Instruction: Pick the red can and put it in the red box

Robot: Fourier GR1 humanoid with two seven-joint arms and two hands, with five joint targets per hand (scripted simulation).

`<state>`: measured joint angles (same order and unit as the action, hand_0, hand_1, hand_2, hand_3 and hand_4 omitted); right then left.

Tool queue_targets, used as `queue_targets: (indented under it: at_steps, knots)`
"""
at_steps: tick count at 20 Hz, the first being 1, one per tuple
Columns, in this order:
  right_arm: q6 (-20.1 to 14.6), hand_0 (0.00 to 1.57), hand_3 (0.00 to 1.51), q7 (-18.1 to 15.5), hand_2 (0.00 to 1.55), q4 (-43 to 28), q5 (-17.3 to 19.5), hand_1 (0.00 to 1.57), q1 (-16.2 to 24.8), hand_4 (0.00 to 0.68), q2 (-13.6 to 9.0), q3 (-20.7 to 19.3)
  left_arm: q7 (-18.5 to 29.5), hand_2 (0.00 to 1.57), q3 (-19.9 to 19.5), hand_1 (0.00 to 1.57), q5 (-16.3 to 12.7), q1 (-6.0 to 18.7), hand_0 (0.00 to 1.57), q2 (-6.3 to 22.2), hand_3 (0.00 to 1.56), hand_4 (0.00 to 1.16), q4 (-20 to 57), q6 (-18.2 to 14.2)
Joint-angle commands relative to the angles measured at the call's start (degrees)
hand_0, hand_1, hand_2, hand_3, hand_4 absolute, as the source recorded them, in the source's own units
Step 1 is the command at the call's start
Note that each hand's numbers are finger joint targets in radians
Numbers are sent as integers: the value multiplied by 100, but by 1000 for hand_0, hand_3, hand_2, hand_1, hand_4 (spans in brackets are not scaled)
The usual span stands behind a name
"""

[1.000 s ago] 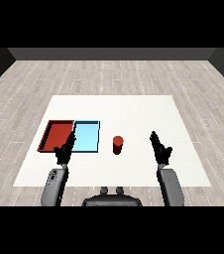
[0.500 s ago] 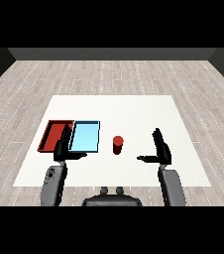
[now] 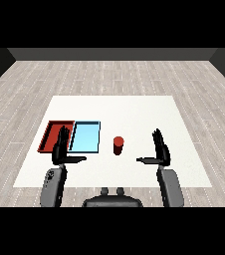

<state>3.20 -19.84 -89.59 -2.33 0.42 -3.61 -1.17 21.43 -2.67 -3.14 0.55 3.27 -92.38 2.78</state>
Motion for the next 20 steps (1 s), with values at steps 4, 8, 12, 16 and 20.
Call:
queue_targets:
  at_steps: [4, 8, 12, 16, 20]
  knots:
    - [292, 0, 0, 156, 0, -222, -288, 0, 208, 0, -56, -106, 361, 0, -36, 0, -41, 135, 0, -36, 0, 0, 276, 102]
    - [-45, 0, 0, 277, 0, 47, 22, 0, -180, 0, 133, 65, 55, 0, 342, 0, 125, 419, 0, -312, 0, 0, 356, -428]
    - [32, 0, 0, 228, 0, 409, -115, 0, -321, 0, 293, 121, 196, 0, 53, 0, -86, 335, 0, -125, 0, 0, 280, -60]
    - [-58, 0, 0, 401, 0, 671, -158, 0, -657, 0, 295, 205, 488, 0, 377, 0, 77, 86, 0, -319, 0, 0, 288, -297]
    - [-718, 0, 0, 283, 0, 1322, -322, 0, -990, 0, 359, 812, 495, 0, 70, 0, -234, -37, 0, -73, 0, 0, 263, 120]
